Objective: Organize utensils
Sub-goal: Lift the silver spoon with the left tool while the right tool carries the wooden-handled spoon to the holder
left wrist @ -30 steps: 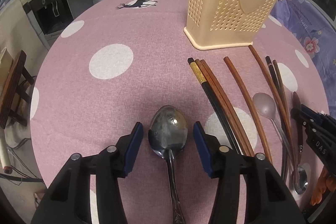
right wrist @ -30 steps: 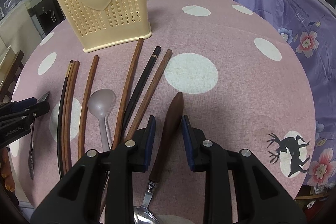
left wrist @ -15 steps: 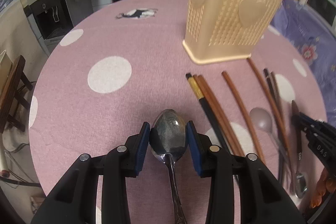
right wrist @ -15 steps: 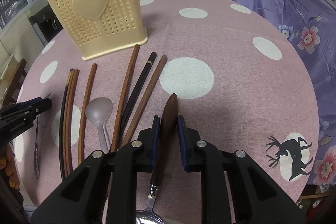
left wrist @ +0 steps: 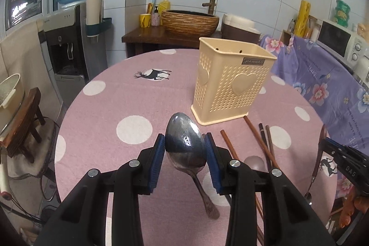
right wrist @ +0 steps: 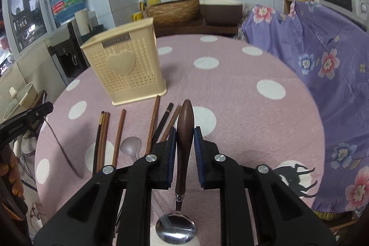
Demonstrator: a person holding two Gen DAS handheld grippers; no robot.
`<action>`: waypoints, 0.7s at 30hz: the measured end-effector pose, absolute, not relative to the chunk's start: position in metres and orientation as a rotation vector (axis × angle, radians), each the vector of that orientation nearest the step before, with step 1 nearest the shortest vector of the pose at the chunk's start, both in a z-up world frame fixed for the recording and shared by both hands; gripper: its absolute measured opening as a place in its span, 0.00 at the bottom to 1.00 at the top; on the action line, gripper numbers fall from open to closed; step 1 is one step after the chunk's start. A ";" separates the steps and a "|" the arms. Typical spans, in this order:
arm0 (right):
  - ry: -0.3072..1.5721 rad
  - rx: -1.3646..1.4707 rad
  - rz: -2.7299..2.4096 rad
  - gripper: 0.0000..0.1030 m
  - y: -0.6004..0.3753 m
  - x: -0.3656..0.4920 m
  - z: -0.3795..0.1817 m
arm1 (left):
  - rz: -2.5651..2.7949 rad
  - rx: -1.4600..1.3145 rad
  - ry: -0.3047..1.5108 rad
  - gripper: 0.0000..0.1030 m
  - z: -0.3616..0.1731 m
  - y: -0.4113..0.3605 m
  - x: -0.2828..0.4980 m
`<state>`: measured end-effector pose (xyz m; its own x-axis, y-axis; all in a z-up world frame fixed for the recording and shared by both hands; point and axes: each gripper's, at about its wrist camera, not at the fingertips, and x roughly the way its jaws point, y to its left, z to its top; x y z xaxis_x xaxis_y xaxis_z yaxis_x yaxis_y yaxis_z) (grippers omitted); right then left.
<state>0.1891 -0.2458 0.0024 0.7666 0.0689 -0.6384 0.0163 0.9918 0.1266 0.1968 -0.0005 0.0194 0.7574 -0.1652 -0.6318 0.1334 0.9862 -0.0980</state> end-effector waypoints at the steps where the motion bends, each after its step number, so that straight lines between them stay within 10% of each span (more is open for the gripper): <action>1: 0.678 0.116 0.027 0.16 -0.245 0.184 0.007 | -0.161 -0.047 0.687 0.34 0.020 0.000 0.197; 21: 0.515 0.060 -0.031 0.16 -0.251 0.157 0.041 | -0.172 -0.046 0.624 0.34 0.036 -0.004 0.193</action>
<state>0.1573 -0.2505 0.0412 0.8701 -0.0143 -0.4927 0.0444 0.9978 0.0495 0.1932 -0.0036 0.0360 0.7979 -0.1742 -0.5771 0.1467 0.9847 -0.0944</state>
